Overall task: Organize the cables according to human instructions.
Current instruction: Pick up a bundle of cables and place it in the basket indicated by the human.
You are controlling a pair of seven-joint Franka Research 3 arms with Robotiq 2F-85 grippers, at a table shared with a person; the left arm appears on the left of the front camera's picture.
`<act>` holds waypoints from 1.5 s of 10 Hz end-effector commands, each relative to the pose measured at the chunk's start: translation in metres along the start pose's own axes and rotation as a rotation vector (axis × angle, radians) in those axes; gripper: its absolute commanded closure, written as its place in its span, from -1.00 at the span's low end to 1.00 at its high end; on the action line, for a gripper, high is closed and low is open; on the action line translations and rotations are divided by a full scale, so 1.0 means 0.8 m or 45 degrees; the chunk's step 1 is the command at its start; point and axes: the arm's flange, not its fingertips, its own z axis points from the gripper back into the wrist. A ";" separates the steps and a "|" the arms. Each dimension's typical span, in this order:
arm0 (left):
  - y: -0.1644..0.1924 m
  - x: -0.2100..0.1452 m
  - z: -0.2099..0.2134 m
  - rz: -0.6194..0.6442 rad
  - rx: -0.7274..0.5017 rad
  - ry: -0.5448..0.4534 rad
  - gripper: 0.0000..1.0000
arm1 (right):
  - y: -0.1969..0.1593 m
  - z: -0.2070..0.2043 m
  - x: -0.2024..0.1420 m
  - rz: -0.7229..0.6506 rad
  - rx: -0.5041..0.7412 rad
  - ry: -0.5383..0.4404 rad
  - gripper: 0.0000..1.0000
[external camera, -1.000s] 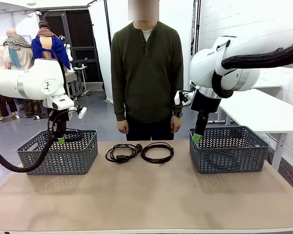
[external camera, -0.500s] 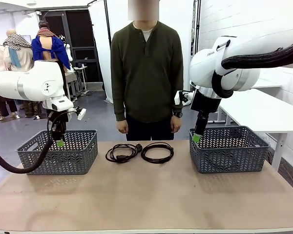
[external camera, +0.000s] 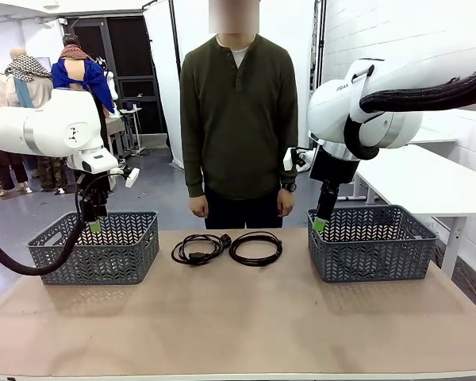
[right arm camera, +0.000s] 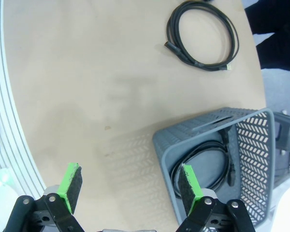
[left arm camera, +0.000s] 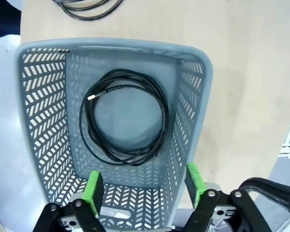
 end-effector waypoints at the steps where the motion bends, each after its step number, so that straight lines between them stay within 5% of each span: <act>1: -0.007 0.000 0.008 0.024 -0.015 0.008 -1.00 | 0.000 0.001 0.001 -0.004 -0.007 0.021 -1.00; 12: -0.007 0.002 0.010 0.024 -0.015 0.000 -1.00 | 0.000 0.001 0.001 -0.004 -0.007 0.021 -1.00; 15: -0.032 0.040 0.022 0.067 0.037 -0.120 -1.00 | 0.000 0.001 0.001 -0.004 -0.007 0.021 -1.00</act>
